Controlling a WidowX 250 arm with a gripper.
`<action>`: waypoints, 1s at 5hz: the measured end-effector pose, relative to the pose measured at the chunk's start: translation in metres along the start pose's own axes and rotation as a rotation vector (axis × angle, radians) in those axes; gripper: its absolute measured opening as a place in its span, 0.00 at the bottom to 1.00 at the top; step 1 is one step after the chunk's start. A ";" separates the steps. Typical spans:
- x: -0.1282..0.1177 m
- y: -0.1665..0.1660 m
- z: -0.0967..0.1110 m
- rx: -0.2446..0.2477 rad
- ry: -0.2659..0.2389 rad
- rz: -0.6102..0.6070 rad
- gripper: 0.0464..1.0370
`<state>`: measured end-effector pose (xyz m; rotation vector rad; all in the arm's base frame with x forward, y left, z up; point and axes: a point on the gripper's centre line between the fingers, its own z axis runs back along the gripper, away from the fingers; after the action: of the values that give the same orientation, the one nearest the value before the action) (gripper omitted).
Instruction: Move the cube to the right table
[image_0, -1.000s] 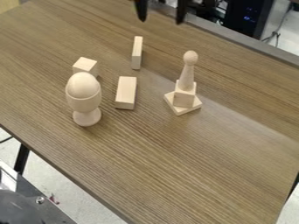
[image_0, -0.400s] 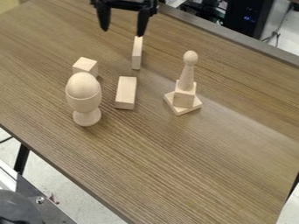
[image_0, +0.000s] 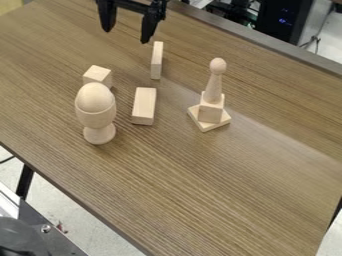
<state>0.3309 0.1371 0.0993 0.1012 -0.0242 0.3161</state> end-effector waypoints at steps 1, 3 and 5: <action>0.001 0.015 0.002 -0.030 0.002 -0.069 0.96; -0.007 0.058 -0.003 -0.069 -0.006 -0.218 0.96; -0.051 0.084 -0.017 -0.092 0.024 -0.418 0.96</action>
<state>0.2561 0.2021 0.0888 0.0095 0.0062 -0.1015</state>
